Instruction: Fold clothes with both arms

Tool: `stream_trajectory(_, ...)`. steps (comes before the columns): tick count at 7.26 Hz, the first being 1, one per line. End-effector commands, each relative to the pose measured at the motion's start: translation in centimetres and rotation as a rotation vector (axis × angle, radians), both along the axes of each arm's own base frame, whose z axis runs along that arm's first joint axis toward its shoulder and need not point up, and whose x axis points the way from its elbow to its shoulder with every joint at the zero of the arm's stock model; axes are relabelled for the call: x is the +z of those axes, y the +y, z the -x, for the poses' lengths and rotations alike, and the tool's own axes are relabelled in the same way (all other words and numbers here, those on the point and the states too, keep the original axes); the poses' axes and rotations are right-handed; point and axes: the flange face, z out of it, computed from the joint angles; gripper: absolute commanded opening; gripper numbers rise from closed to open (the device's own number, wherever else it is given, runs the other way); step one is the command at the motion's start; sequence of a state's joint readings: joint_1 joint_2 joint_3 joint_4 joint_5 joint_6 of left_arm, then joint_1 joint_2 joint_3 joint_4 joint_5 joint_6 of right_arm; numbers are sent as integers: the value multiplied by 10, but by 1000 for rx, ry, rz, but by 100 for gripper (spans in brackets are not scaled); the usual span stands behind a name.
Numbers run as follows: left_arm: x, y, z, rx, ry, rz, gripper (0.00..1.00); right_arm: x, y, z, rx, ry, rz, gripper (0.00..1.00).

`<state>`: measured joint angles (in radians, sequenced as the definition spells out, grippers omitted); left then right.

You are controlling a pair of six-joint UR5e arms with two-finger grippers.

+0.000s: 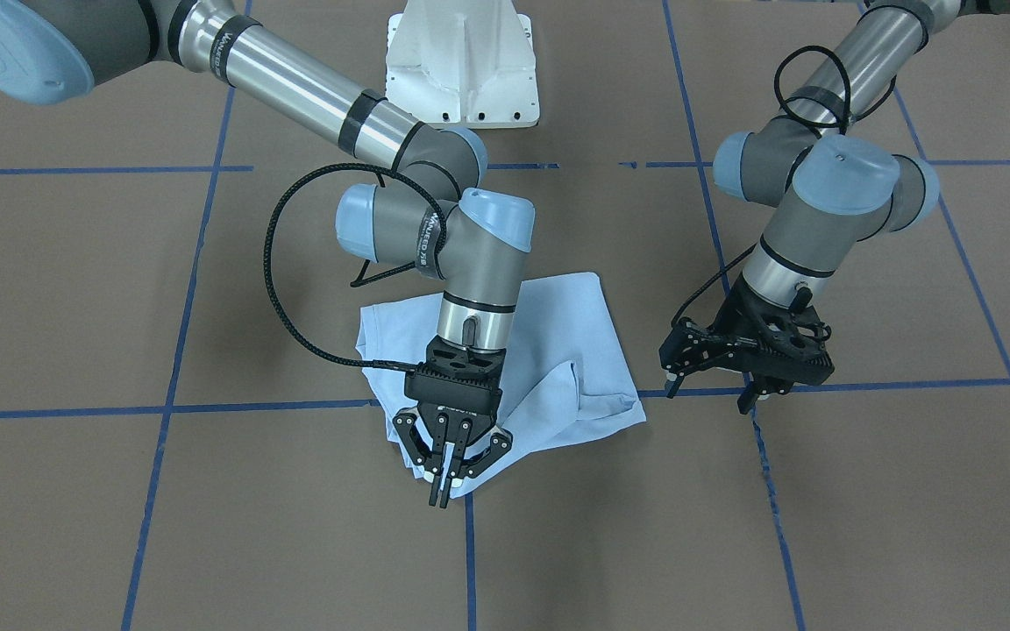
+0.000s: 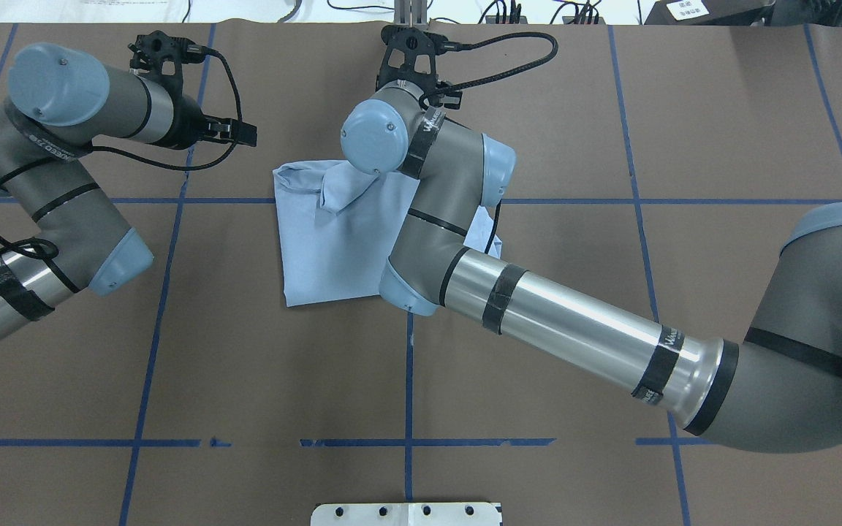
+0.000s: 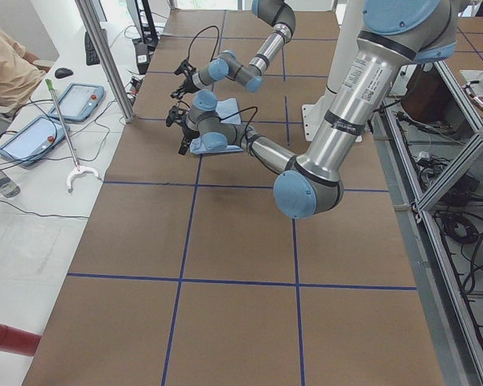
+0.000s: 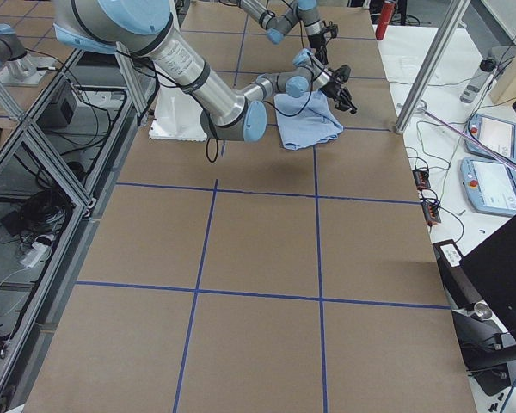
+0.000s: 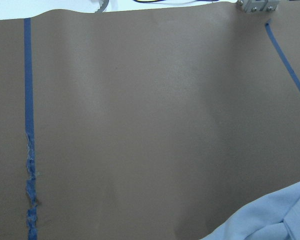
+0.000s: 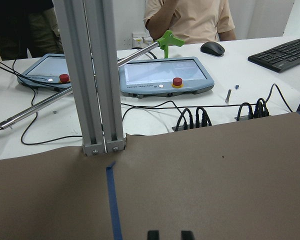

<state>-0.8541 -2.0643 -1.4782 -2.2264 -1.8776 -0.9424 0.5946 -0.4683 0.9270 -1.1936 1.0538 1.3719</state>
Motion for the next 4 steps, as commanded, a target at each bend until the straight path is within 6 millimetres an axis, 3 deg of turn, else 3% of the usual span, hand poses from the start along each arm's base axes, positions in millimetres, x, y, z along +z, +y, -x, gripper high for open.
stream_trajectory(1, -16, 12, -18, -32, 65, 81, 100, -15, -26, -34, -82, -57, 49, 100)
stream_trajectory(2, -34, 30, -53, -28, 108, 122, 100, -26, -37, -59, -152, -110, 76, 100)
stream_trajectory(3, -45, 61, -99, -76, 155, 197, 100, -17, -42, -74, -190, -132, 101, 100)
stream_trajectory(4, -51, 84, -129, -121, 185, 245, 100, -10, -37, -79, -193, -135, 97, 100)
